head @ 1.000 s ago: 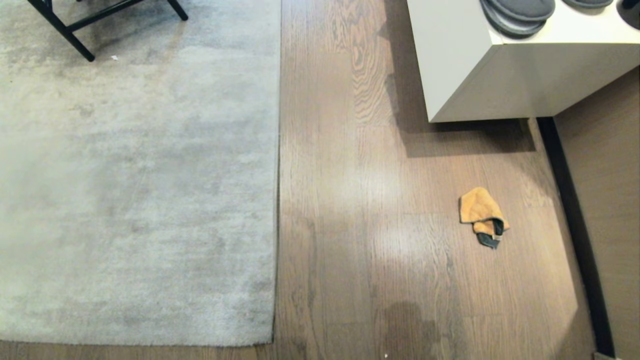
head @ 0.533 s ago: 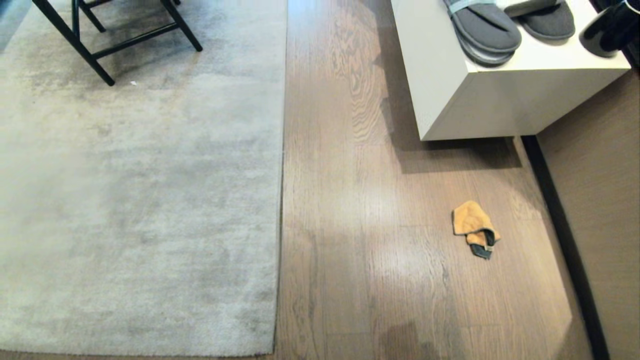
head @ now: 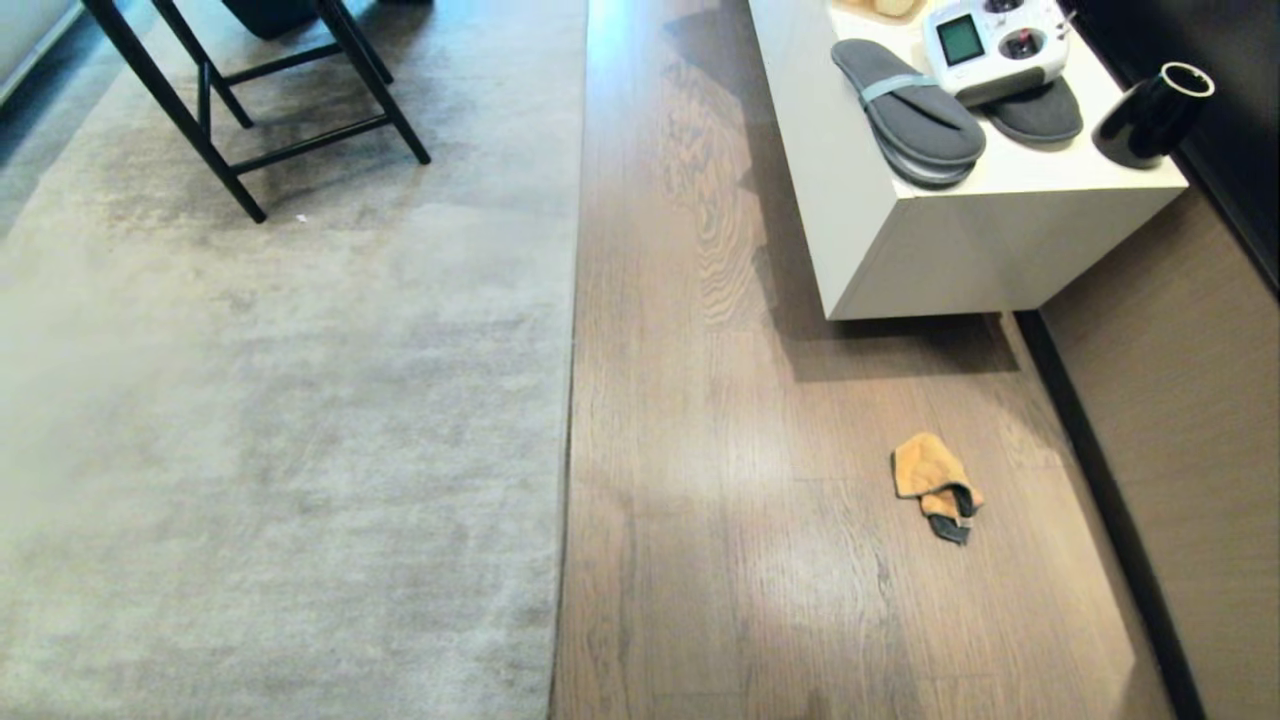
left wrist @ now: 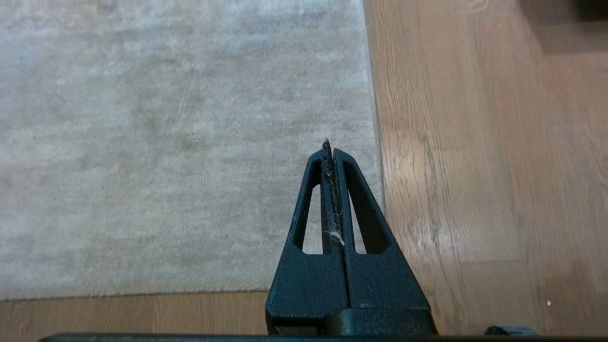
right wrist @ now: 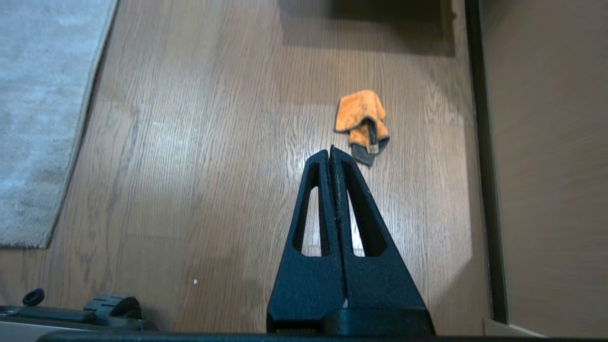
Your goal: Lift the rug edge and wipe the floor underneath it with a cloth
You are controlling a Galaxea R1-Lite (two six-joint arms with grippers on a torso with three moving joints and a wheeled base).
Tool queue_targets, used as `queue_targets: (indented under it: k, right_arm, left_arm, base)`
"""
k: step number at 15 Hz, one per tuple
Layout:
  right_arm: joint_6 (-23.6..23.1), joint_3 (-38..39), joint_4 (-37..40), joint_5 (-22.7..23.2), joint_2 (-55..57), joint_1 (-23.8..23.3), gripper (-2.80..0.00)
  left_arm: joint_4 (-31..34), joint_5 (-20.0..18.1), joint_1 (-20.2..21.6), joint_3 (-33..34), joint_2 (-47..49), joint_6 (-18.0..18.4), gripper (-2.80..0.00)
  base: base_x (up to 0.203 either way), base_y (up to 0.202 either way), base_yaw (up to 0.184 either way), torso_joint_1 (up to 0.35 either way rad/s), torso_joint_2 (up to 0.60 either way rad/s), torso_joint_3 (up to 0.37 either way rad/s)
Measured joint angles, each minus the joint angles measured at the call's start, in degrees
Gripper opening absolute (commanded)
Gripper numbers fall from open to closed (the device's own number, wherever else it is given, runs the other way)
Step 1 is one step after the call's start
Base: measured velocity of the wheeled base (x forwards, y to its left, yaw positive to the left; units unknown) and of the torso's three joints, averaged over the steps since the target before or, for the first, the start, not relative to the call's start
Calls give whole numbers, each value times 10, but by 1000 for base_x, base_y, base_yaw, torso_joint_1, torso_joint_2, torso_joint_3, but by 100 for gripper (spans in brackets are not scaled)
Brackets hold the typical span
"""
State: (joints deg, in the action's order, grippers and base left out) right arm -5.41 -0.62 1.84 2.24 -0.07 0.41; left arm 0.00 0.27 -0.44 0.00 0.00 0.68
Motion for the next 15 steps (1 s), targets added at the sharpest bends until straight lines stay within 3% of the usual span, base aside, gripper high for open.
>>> queue_targets:
  k: [15]
  right_arm:
    - [0,0,0,0,0,0,-280]
  left_arm:
    - [0,1,0,0,0,-2,-280]
  base:
    - [0,0,0,2,1,203]
